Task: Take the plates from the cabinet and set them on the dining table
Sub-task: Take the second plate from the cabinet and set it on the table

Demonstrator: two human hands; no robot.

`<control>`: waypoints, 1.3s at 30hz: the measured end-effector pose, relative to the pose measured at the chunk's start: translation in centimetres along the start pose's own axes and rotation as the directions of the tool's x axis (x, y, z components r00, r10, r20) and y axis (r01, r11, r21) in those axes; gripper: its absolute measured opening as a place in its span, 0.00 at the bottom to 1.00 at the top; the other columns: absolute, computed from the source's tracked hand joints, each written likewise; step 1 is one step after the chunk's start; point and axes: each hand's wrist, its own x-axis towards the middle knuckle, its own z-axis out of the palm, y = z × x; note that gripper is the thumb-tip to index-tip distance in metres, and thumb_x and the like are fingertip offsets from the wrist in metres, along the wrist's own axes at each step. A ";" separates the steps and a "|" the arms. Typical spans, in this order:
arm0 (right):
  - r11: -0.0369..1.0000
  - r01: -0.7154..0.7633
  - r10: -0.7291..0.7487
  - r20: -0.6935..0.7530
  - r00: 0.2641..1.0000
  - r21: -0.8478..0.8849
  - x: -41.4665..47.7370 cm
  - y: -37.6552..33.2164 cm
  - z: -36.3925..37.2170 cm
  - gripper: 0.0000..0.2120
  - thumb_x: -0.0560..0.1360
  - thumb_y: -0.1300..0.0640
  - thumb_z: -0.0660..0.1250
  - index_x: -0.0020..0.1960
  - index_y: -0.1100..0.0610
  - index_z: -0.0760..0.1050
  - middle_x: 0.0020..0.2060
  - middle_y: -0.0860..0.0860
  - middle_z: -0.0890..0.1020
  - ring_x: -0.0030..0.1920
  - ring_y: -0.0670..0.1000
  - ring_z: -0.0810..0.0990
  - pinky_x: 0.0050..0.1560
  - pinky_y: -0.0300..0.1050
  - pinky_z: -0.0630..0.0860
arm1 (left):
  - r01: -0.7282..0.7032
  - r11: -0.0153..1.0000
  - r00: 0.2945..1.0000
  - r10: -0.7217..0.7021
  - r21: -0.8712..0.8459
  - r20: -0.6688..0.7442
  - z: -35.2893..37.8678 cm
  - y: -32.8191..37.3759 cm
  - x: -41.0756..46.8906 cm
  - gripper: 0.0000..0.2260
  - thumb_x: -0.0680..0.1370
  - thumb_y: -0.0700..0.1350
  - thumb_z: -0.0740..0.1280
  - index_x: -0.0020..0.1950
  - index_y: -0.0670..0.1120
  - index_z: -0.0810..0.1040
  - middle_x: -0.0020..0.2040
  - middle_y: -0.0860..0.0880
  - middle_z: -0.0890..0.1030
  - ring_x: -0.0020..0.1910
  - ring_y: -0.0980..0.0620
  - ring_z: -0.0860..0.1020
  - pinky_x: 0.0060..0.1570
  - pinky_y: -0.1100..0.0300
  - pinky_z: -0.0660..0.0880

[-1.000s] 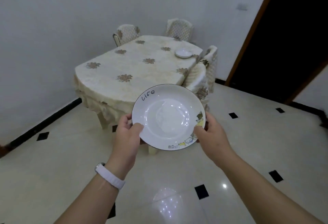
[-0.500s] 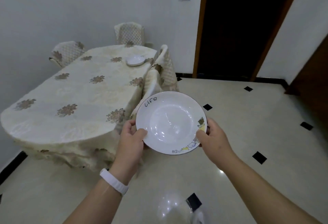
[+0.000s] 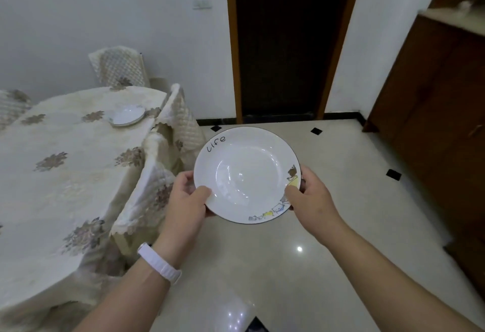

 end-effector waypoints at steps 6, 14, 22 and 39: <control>0.999 -0.031 0.030 -0.034 0.999 -0.039 4.4 0.7 0.1 0.15 0.69 0.58 0.61 0.49 0.40 0.76 0.40 0.41 0.83 0.37 0.40 0.78 0.40 0.42 0.76 | -0.008 0.999 1.000 0.006 0.048 0.028 1.7 -0.2 5.5 0.11 0.76 0.33 0.62 0.52 0.48 0.73 0.42 0.45 0.80 0.33 0.48 0.82 0.28 0.55 0.79; 0.994 -0.085 0.080 -0.076 0.994 -0.071 13.6 2.4 3.4 0.13 0.68 0.56 0.60 0.47 0.42 0.76 0.39 0.44 0.83 0.37 0.45 0.79 0.41 0.48 0.79 | -0.014 0.999 0.998 0.011 0.045 0.065 2.2 -2.0 16.5 0.12 0.72 0.38 0.63 0.50 0.52 0.74 0.37 0.49 0.80 0.31 0.51 0.81 0.25 0.57 0.77; 0.986 -0.128 0.121 -0.071 0.990 -0.108 27.6 1.0 10.6 0.12 0.70 0.57 0.60 0.47 0.42 0.76 0.41 0.49 0.83 0.36 0.46 0.77 0.40 0.48 0.78 | 0.025 0.999 0.998 -0.026 0.024 0.050 -0.2 -1.7 31.3 0.10 0.73 0.38 0.63 0.51 0.50 0.74 0.35 0.57 0.84 0.33 0.55 0.81 0.28 0.58 0.78; 0.991 -0.026 0.027 0.009 1.000 -0.128 45.2 -3.5 20.1 0.21 0.72 0.62 0.61 0.48 0.35 0.75 0.42 0.44 0.84 0.42 0.49 0.82 0.40 0.46 0.81 | 0.002 1.000 1.000 -0.003 -0.016 -0.024 -4.2 1.9 49.7 0.11 0.70 0.40 0.62 0.49 0.51 0.73 0.36 0.42 0.80 0.32 0.46 0.76 0.30 0.56 0.71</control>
